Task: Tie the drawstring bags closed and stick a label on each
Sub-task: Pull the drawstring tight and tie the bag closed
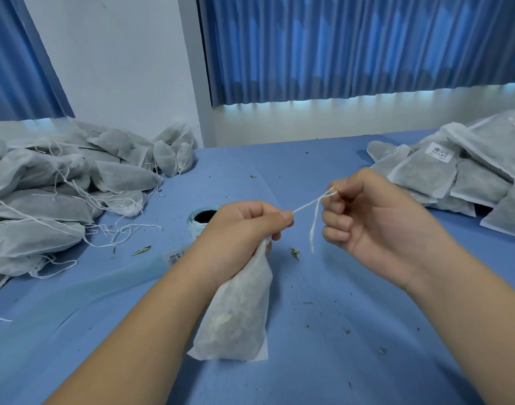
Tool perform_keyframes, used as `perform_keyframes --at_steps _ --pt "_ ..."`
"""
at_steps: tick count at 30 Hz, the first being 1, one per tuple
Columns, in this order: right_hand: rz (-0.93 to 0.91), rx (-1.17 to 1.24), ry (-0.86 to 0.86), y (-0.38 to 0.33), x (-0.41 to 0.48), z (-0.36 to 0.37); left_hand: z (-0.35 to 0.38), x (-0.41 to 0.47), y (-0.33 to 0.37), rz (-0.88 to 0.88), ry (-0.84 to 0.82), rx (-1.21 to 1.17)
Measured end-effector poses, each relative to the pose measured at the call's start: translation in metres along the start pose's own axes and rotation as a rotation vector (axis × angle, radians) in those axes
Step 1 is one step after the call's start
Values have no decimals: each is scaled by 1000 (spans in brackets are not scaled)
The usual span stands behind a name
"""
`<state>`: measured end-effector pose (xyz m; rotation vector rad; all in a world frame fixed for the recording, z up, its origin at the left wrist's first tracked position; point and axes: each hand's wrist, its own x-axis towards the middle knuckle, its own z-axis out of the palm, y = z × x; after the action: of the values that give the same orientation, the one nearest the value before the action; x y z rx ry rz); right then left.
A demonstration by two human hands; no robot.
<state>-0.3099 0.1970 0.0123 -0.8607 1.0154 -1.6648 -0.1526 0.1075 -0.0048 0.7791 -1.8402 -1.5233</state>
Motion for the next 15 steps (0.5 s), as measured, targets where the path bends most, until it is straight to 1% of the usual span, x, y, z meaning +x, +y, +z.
perform_keyframes --at_steps 3,5,7,11,15 --pt "44 37 -141 0 -3 2 -1 1 -1 14 16 -9" --pt "84 45 -200 -1 -3 2 -1 2 -1 28 6 2" --pt "87 41 -197 -2 -3 0 -1 1 -2 31 6 24" --pt "-10 49 -102 -1 0 0 0 1 -3 28 -7 20" --pt "4 78 -137 3 -1 3 -1 2 -5 30 -8 34"
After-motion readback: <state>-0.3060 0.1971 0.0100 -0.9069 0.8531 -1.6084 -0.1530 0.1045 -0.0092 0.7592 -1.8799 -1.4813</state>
